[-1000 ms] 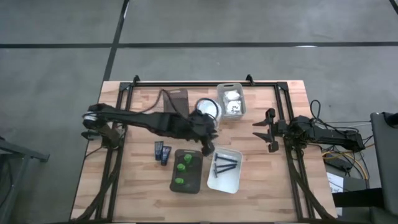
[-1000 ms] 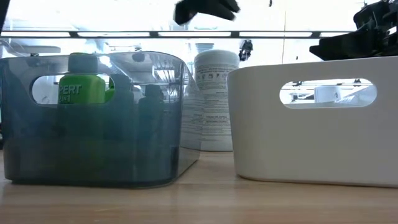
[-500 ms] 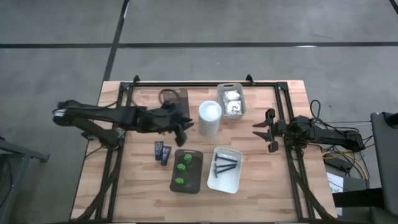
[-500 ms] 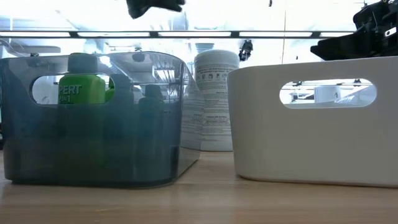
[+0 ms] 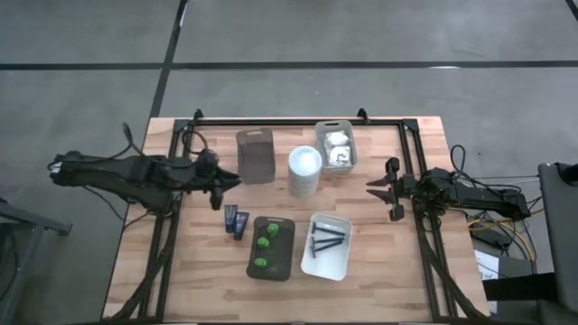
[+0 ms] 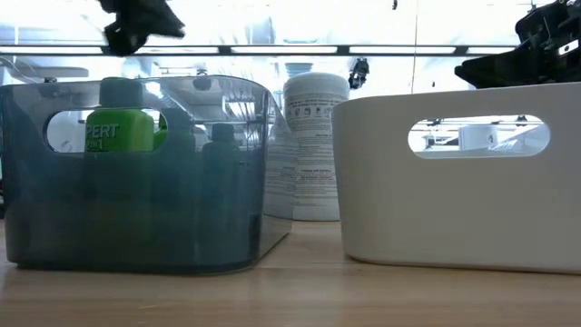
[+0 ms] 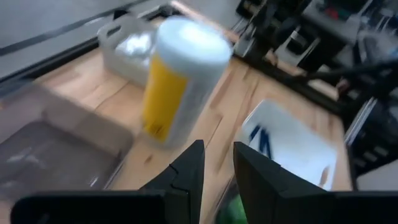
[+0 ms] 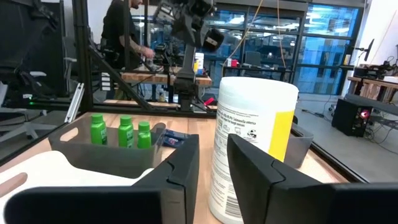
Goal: Pick & Place Travel size toiletries
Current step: Put the blue shave cream into the top black bin
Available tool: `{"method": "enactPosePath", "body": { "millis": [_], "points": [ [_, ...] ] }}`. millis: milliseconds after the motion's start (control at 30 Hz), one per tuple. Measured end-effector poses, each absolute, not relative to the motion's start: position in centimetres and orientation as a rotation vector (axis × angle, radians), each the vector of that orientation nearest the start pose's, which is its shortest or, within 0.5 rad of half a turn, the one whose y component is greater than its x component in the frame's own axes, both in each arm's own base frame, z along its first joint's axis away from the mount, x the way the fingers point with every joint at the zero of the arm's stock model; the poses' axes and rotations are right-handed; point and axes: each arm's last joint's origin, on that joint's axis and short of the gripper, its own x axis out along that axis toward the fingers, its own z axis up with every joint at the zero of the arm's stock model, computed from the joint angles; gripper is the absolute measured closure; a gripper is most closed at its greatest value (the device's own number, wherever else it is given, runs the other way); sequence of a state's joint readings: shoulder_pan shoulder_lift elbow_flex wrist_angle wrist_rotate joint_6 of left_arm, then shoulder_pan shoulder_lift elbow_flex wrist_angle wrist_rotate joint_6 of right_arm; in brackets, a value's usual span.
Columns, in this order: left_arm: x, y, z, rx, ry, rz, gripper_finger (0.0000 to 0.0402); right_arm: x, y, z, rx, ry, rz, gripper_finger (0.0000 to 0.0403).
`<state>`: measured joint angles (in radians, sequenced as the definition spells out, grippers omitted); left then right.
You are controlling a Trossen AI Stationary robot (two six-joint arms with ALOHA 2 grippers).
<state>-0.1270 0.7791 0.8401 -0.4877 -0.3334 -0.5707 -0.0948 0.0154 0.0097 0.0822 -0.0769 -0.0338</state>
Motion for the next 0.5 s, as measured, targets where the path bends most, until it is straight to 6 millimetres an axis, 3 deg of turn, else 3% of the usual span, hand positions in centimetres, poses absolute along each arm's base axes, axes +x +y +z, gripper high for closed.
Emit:
{"method": "enactPosePath", "body": {
  "millis": [167,333,500],
  "points": [
    [13.5,-0.8,30.7,-0.450,0.419,0.324,0.0312,9.7,-0.7,17.4,-0.040,-0.076,-0.019,0.0338],
    [13.0,-1.1,28.6,-0.411,0.525,0.206,0.0312,9.7,-0.7,17.4,-0.040,-0.076,-0.019,0.0349],
    [13.2,-1.3,25.5,-0.621,0.705,0.272,0.0312,9.7,-0.7,17.4,-0.040,-0.076,-0.019,0.0355]
  ]
}}
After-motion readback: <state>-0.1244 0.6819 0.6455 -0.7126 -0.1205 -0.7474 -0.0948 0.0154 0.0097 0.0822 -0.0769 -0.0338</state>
